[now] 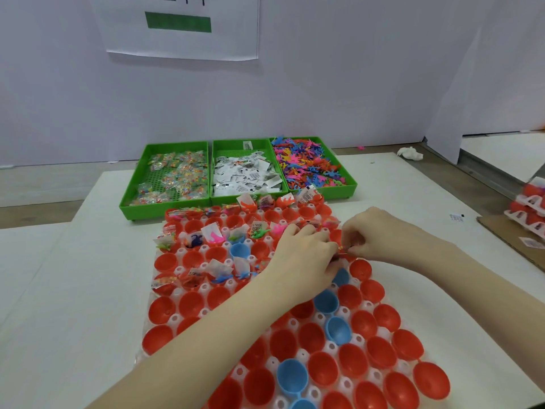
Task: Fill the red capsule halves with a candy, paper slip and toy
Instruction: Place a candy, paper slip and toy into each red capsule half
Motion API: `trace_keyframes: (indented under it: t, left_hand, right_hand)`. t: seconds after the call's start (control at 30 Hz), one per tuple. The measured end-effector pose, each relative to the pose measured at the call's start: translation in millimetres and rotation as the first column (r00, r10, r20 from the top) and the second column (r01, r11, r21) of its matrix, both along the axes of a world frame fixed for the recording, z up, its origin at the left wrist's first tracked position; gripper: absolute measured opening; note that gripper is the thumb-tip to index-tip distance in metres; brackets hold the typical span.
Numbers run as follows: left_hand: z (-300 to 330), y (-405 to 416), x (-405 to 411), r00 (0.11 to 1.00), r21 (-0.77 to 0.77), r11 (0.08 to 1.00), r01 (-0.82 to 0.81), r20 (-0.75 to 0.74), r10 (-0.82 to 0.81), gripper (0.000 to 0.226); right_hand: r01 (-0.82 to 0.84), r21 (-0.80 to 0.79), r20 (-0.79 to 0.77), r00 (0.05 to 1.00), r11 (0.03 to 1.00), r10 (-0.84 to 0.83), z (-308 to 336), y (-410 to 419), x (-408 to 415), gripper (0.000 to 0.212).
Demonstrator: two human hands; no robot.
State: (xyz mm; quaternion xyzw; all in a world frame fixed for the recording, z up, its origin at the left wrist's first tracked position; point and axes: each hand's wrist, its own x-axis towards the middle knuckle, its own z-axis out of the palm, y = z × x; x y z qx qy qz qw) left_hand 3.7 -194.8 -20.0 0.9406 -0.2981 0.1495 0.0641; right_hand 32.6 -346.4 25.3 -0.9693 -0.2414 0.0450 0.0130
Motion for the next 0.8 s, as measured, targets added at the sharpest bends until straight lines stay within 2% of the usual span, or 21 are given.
trace_keyframes:
  t: [0.1,0.17,0.23,0.3,0.33,0.4,0.47,0.53,0.57,0.67,0.73,0.8]
  left_hand:
    - [5.9,4.7,-3.1,1.000,-0.079,0.997,-0.024,0.016,0.025,0.035]
    - [15.6,13.3,-5.9,0.997,-0.189,0.982,-0.017,0.066,0.030,0.030]
    - [28.9,29.7,-6.7,0.988,-0.332,0.943,0.023,0.149,0.029,0.026]
    - [39.6,55.7,0.2,0.962,-0.447,0.894,0.026,0.254,0.099,0.030]
    - [44.2,70.7,5.6,0.953,-0.500,0.866,-0.002,0.260,0.153,0.030]
    - [51.5,101.8,19.6,0.942,-0.613,0.781,-0.118,0.180,0.283,0.027]
    - [52.1,134.7,39.7,0.900,-0.684,0.667,-0.297,0.033,0.435,0.025]
    - [46.1,170.2,61.5,0.815,-0.648,0.572,-0.502,-0.134,0.564,0.028]
    - [41.1,187.3,70.6,0.772,-0.585,0.553,-0.593,-0.216,0.598,0.030]
    - [23.2,225.0,86.1,0.674,-0.286,0.613,-0.736,-0.393,0.626,0.040]
    - [10.5,235.4,90.4,0.638,-0.081,0.666,-0.742,-0.394,0.662,0.044]
    - [2.6,235.0,93.0,0.640,0.021,0.683,-0.730,-0.331,0.693,0.042]
  right_hand:
    - [-0.021,-0.096,-0.006,1.000,0.995,0.020,0.7,5.3,3.1,0.006]
    - [-0.031,-0.154,0.006,0.999,0.988,0.033,1.6,5.9,5.0,0.010]
    - [-0.042,-0.175,0.002,0.999,0.984,0.043,3.0,6.5,5.4,0.013]
    - [-0.050,-0.172,-0.009,0.999,0.984,0.049,4.4,6.3,5.5,0.015]
    - [-0.050,-0.162,-0.020,0.999,0.985,0.048,5.2,5.5,5.6,0.016]
    - [-0.038,-0.099,-0.070,0.997,0.994,0.032,8.4,3.0,5.5,0.018]
    - [-0.006,-0.022,-0.137,0.991,1.000,0.003,12.4,0.5,5.2,0.021]
    - [0.015,0.013,-0.178,0.984,1.000,-0.013,14.2,-1.4,5.2,0.025]
    - [0.024,0.022,-0.191,0.981,0.999,-0.019,14.6,-2.0,4.9,0.027]
    - [0.045,0.028,-0.241,0.970,0.999,-0.037,17.4,-3.1,4.2,0.033]
    - [0.062,0.045,-0.293,0.955,0.997,-0.047,22.5,-4.0,5.0,0.034]
    - [0.092,0.122,-0.317,0.947,0.988,-0.049,30.3,-2.2,9.0,0.027]
